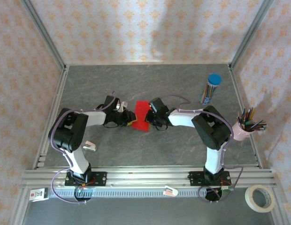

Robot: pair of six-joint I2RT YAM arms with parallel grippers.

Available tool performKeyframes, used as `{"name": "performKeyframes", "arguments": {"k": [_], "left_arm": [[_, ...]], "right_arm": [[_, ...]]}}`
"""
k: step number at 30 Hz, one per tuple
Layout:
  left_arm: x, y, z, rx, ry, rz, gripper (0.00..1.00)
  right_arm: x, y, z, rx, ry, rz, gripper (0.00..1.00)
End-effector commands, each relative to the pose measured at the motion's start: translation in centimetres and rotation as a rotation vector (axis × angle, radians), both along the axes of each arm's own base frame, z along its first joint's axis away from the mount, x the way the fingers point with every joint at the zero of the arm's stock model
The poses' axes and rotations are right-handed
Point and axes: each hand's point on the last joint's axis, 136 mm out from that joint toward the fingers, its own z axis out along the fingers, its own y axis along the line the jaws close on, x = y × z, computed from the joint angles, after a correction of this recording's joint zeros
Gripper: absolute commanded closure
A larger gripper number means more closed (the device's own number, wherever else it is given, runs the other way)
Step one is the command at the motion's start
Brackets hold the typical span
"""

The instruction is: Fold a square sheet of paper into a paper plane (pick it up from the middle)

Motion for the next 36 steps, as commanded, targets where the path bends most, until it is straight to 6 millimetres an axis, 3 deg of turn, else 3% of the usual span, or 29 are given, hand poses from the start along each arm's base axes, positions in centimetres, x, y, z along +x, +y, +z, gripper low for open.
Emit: {"name": "performKeyframes", "arguments": {"k": [1,11,30,34,36], "left_arm": [[1.3,-0.1,0.5,-0.017,-0.034,-0.021,0.74],[3.0,0.1,0.5,-0.016,-0.043,-0.030,0.79],[2.5,0.1,0.2,-0.011,-0.033,-0.047,0.88],[2.4,0.4,0.2,0.006,-0.029,-0.041,0.95],[2.5,0.4,0.4,0.005,-0.029,-0.024,0.98]], "right_arm": [[-1.6,-2.0,-3.1,-0.090,0.073,0.002,0.88],[-1.5,-1.9,-2.6,-0.080,0.052,0.012,0.87],[-0.9,-1.5,-1.5,-0.056,0.001,0.025,0.84],[0.1,-1.5,0.4,-0.060,-0.080,0.042,0.81],[1.3,-1.9,2.5,-0.094,-0.156,0.042,0.73]]}}
